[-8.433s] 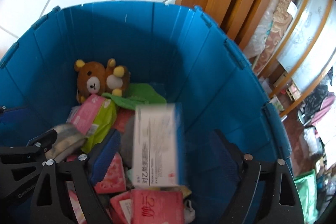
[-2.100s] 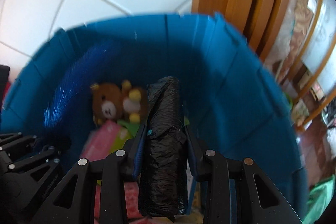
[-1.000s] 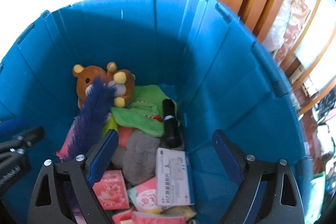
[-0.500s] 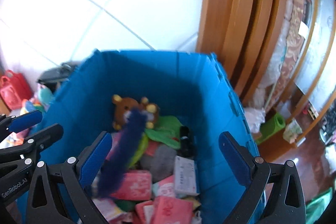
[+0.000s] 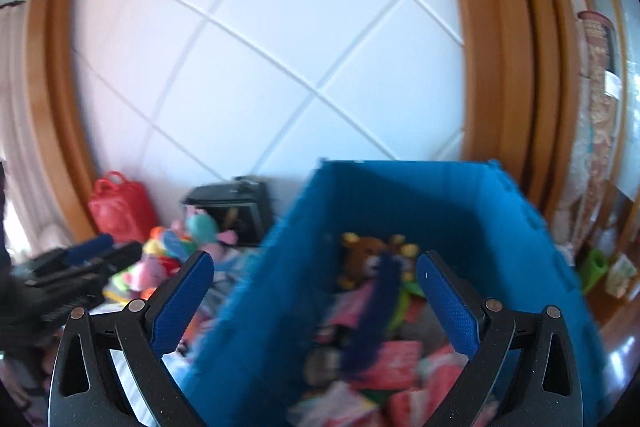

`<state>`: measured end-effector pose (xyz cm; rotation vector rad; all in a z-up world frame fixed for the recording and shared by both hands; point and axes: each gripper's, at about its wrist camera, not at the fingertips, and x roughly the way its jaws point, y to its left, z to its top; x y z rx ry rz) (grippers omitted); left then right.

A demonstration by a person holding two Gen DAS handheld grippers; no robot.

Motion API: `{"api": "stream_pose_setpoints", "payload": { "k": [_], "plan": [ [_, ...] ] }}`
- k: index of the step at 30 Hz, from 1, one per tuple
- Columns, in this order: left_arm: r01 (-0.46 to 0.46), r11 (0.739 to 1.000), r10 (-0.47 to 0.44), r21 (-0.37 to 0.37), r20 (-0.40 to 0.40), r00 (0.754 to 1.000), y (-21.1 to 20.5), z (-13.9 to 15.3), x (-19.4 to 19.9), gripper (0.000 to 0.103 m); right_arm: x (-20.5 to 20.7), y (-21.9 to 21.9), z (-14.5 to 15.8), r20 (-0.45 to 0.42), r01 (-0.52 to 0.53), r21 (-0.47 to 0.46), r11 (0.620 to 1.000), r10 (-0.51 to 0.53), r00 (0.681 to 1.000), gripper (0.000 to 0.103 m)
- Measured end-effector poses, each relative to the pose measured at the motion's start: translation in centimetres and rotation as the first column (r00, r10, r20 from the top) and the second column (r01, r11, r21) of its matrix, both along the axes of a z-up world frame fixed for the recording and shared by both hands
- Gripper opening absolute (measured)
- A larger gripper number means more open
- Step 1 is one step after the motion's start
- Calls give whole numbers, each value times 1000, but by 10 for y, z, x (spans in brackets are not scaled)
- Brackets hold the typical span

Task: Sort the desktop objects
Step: 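Move both tools back over the pile toward the medicine tubes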

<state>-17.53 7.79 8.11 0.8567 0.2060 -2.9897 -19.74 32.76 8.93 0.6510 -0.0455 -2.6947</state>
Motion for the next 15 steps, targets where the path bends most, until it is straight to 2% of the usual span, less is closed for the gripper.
{"api": "stream_pose_setpoints", "payload": {
  "k": [3, 7, 10, 12, 15],
  "plan": [
    [-6, 999, 5, 34, 37, 999, -46, -19, 12, 54, 14, -38, -4, -5, -42, 3, 999, 42, 999, 103],
    [-37, 999, 35, 31, 53, 998, -114, -42, 29, 54, 28, -94, -12, 3, -82, 17, 997, 81, 997, 103],
    [-93, 996, 91, 14, 77, 993, -177, -64, 45, 54, 33, -142, -22, 27, -101, 20, 995, 101, 995, 103],
    [-122, 992, 122, -5, 107, 987, -223, -82, 52, 54, 35, -179, -36, 58, -106, 33, 994, 104, 993, 103],
    [-149, 988, 153, -33, 191, 970, -292, -111, 61, 54, 34, -227, -63, 132, -100, 54, 994, 92, 987, 103]
  ]
}}
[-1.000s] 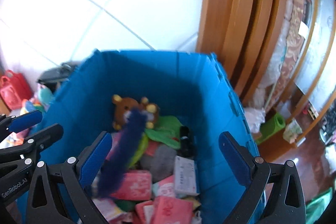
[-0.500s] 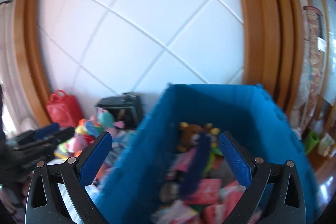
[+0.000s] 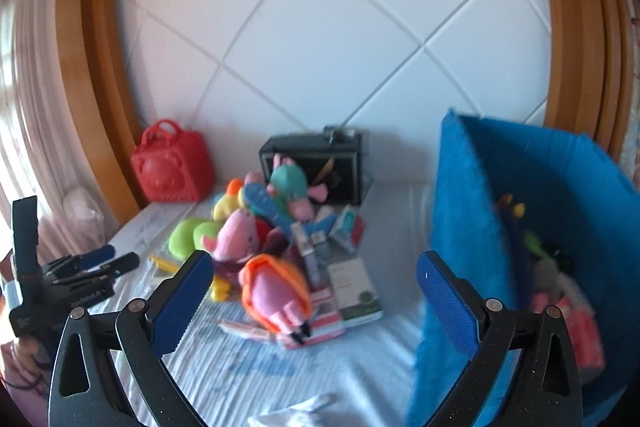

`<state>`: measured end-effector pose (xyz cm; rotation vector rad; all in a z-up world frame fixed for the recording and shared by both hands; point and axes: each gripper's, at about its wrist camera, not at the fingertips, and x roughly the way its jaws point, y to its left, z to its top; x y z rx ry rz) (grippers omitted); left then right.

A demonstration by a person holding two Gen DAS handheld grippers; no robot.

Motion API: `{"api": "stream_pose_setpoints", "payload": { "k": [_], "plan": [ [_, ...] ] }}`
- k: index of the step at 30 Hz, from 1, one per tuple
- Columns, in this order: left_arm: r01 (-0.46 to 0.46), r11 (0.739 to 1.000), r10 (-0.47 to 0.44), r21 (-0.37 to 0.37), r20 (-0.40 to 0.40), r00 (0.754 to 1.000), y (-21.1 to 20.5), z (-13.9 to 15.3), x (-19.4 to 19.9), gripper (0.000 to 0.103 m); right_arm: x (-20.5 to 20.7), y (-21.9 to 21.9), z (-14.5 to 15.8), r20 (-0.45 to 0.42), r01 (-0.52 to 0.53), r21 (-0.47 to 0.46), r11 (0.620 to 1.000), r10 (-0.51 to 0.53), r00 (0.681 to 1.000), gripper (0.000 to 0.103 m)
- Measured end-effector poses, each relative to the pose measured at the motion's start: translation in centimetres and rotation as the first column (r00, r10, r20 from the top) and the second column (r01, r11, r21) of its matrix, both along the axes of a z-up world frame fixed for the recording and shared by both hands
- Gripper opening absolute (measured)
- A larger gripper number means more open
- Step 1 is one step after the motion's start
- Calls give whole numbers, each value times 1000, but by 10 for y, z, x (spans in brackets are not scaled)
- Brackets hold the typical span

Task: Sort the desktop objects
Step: 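Move both tools back over the pile toward the medicine tubes, then grasp the white-blue ointment box with the left tool while the right tool grasps the pink-white tube box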

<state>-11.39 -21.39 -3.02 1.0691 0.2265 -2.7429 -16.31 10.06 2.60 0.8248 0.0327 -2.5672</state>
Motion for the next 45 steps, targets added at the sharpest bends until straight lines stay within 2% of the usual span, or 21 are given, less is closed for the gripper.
{"api": "stream_pose_setpoints", "payload": {
  "k": [6, 10, 14, 17, 22, 23, 25, 29, 30, 36, 39, 42, 45],
  "plan": [
    [-25, 1000, 22, 16, 171, 985, -119, -70, 0, 54, -5, -83, -78, 170, 2, 49, 999, -10, 985, 103],
    [3, 1000, -5, 11, 229, 973, -161, -110, -15, 54, -15, -121, -137, 307, 11, 83, 996, -36, 951, 103],
    [73, 996, -83, 47, 272, 959, -184, -146, -42, 54, -20, -144, -185, 393, 60, 124, 990, -104, 914, 103],
    [135, 989, -147, 59, 291, 945, -188, -169, -64, 54, -29, -152, -209, 439, 94, 143, 985, -148, 886, 103],
    [221, 973, -233, 73, 317, 920, -184, -198, -98, 54, -44, -164, -233, 471, 130, 184, 974, -203, 858, 102],
    [233, 971, -237, 53, 316, 919, -182, -203, -105, 54, -48, -166, -238, 477, 137, 196, 971, -217, 852, 102],
    [270, 963, -259, 5, 300, 918, -175, -205, -114, 55, -54, -169, -245, 485, 147, 216, 965, -237, 842, 97],
    [334, 942, -326, 18, 277, 904, -165, -208, -123, 55, -65, -175, -261, 508, 156, 229, 961, -255, 823, 94],
    [346, 938, -336, 13, 277, 900, -162, -209, -125, 57, -68, -177, -265, 509, 157, 232, 960, -257, 821, 92],
    [344, 935, -354, 86, 291, 889, -171, -213, -139, 70, -79, -184, -284, 528, 150, 244, 958, -261, 808, 90],
    [340, 936, -351, 90, 317, 881, -168, -215, -133, 70, -82, -181, -293, 552, 156, 242, 958, -268, 790, 90],
    [374, 924, -379, 84, 338, 861, -158, -221, -121, 70, -86, -180, -295, 558, 182, 204, 962, -267, 785, 90],
    [320, 940, -341, 120, 372, 863, -155, -225, -115, 65, -92, -185, -298, 554, 193, 195, 961, -271, 788, 90]
  ]
}}
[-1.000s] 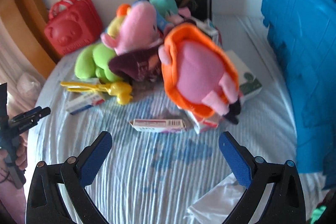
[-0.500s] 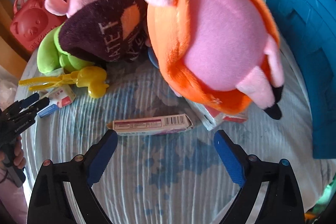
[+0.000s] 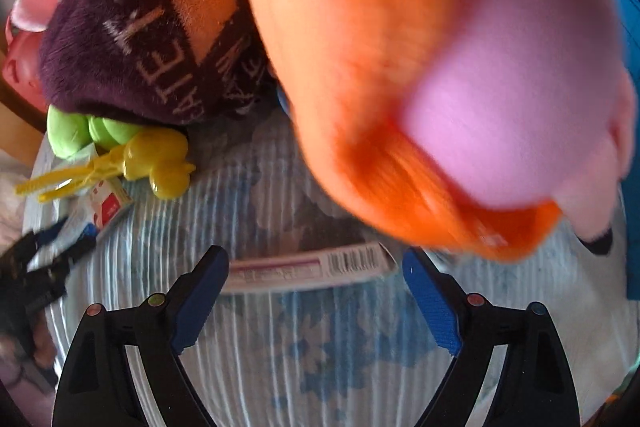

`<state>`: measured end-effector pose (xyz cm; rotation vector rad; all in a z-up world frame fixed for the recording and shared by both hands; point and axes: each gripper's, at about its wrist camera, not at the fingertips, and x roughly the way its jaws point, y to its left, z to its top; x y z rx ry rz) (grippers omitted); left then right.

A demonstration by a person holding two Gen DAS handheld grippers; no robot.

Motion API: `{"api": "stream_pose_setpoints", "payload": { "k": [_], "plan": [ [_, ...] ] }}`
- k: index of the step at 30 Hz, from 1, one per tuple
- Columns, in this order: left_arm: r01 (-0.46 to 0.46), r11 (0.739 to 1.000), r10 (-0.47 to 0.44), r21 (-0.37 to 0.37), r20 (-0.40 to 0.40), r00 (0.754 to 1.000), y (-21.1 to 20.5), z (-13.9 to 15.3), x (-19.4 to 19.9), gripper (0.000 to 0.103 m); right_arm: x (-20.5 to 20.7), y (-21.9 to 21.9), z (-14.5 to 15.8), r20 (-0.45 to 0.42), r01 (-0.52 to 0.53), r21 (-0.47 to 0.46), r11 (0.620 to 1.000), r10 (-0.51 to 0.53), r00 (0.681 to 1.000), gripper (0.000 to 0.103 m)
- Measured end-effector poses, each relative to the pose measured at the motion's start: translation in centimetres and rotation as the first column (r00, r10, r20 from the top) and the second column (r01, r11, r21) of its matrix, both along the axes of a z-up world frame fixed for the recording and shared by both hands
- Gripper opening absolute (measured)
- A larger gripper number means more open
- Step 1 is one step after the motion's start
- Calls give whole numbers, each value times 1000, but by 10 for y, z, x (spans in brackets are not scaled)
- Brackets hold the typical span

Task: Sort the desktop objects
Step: 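Grasp the white-blue ointment box with the left tool while the right tool grasps the pink-white tube box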

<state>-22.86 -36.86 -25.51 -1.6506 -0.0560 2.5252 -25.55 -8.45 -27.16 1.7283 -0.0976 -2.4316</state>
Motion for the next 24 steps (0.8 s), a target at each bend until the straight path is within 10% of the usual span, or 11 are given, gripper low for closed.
{"api": "stream_pose_setpoints", "payload": {
  "k": [2, 4, 5, 12, 17, 24],
  "plan": [
    [-62, 997, 60, 46, 44, 997, 0, -1, 6, 59, -2, -5, -5, 1, -2, 18, 1000, 2, 1000, 84],
    [-108, 989, 100, 101, 81, 992, 2, -4, 16, 51, 0, -9, -6, -4, -17, 56, 998, 17, 1000, 31],
    [-118, 988, 109, 102, 83, 991, 6, -4, 22, 49, 3, -10, -8, 8, -33, 81, 996, 32, 999, 21],
    [-91, 984, 70, 156, 132, 989, 38, -2, 50, 45, 27, -12, -16, 97, -180, 86, 980, 172, 980, 23],
    [-141, 987, 137, 75, 57, 989, 37, 10, 37, 45, 38, -7, -6, 69, -161, 58, 985, 157, 985, 68],
    [-151, 988, 149, 38, 56, 987, 40, 1, 28, 40, 58, -18, 2, 55, -294, 77, 953, 291, 955, 69]
  ]
}}
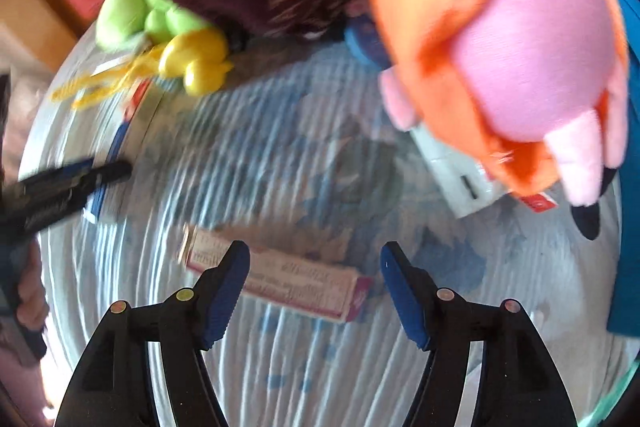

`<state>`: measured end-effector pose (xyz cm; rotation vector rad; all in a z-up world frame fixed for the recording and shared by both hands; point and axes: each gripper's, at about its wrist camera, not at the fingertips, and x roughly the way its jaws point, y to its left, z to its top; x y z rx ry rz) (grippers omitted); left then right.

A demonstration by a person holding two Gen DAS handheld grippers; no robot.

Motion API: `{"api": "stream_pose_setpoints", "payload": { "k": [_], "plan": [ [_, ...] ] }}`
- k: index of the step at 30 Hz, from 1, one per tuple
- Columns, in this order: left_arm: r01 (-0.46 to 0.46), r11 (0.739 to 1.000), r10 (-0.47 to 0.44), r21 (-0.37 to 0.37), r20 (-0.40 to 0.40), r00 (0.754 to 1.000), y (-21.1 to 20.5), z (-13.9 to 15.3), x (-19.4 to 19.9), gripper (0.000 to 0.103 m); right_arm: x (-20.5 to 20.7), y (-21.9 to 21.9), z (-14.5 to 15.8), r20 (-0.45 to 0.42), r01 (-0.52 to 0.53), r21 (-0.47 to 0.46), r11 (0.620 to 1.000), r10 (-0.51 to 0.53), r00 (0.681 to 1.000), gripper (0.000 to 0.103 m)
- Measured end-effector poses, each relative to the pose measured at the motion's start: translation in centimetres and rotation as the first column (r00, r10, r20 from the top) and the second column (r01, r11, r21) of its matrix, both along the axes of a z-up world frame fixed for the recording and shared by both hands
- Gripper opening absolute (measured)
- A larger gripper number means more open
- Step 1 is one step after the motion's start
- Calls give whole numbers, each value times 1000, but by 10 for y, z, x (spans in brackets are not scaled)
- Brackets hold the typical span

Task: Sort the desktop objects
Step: 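Grasp the white-blue ointment box with the left tool while the right tool grasps the pink-white tube box, then carry both boxes into the blue crate and open both tools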

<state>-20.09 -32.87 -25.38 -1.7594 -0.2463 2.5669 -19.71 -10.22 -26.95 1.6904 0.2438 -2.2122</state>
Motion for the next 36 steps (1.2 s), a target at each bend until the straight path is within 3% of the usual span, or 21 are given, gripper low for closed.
{"api": "stream_pose_setpoints", "payload": {
  "k": [5, 7, 8, 13, 16, 20, 23, 26, 28, 30, 36],
  "plan": [
    [-10, 1000, 9, 12, 19, 1000, 16, 4, 42, 40, 10, -8, -3, 1, -71, -28, 997, 71, 997, 67],
    [-20, 1000, 19, 10, 23, 1000, 23, 6, 60, 40, 17, -12, -1, 14, -104, -34, 994, 104, 994, 55],
    [-30, 1000, 30, 9, 25, 999, 27, 7, 71, 40, 23, -14, 1, 27, -131, -43, 991, 132, 991, 55],
    [-64, 998, 63, 14, 33, 997, 39, 11, 108, 40, 54, -21, -1, 78, -250, -49, 967, 254, 964, 56],
    [-102, 995, 101, 16, 36, 994, 45, 10, 122, 40, 61, -23, 7, 17, -311, -14, 950, 311, 950, 66],
    [-167, 986, 167, -29, 16, 986, 57, 8, 127, 40, 53, -33, 9, -22, -377, -1, 926, 376, 926, 66],
    [-216, 975, 217, -54, 14, 976, 65, 5, 124, 40, 50, -47, 4, -40, -436, 39, 899, 437, 899, 53],
    [-239, 967, 240, -86, 1, 971, 72, 5, 125, 39, 50, -53, 1, -66, -477, 48, 877, 480, 875, 47],
    [-252, 962, 252, -106, -7, 968, 75, 9, 130, 39, 58, -49, -9, -68, -504, 68, 861, 508, 859, 29],
    [-257, 960, 255, -112, -34, 966, 82, 18, 135, 39, 65, -29, -19, -87, -516, 72, 854, 520, 849, 28],
    [-279, 950, 258, -140, -145, 955, 107, 58, 139, 39, 86, -1, 30, -204, -504, -2, 864, 493, 846, 28]
  ]
}}
